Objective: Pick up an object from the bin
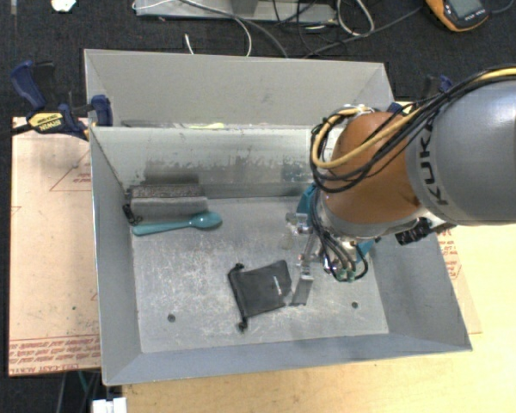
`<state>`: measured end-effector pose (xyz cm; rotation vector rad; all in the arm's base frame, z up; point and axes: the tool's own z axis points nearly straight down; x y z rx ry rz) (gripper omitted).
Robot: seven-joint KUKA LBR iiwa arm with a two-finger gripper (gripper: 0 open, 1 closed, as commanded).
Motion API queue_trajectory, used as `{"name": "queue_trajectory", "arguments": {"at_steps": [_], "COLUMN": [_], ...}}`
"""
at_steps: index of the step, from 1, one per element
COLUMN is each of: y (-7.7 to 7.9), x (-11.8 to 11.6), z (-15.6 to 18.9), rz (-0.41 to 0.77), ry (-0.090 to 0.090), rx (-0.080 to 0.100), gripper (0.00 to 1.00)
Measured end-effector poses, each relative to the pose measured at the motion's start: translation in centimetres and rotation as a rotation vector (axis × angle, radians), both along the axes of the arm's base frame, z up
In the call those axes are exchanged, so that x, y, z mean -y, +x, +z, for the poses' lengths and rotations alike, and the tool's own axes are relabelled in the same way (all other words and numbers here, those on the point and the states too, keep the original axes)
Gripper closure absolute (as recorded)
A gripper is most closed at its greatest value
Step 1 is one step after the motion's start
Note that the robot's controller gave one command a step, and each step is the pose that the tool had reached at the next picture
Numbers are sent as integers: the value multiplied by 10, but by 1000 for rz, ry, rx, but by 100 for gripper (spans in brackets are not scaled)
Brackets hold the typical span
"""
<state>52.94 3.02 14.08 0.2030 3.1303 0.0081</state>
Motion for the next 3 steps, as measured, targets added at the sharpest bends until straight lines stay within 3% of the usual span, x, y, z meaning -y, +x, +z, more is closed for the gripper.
{"name": "queue_trajectory", "arguments": {"at_steps": [1, 2, 3], "y": [0, -17, -29], "x": [-9, -24, -35], "z": [-29, -42, -44], "rz": [-141, -347, -169], "ry": [0, 2, 1], "rx": [1, 3, 1], "gripper": [0, 0, 0]}}
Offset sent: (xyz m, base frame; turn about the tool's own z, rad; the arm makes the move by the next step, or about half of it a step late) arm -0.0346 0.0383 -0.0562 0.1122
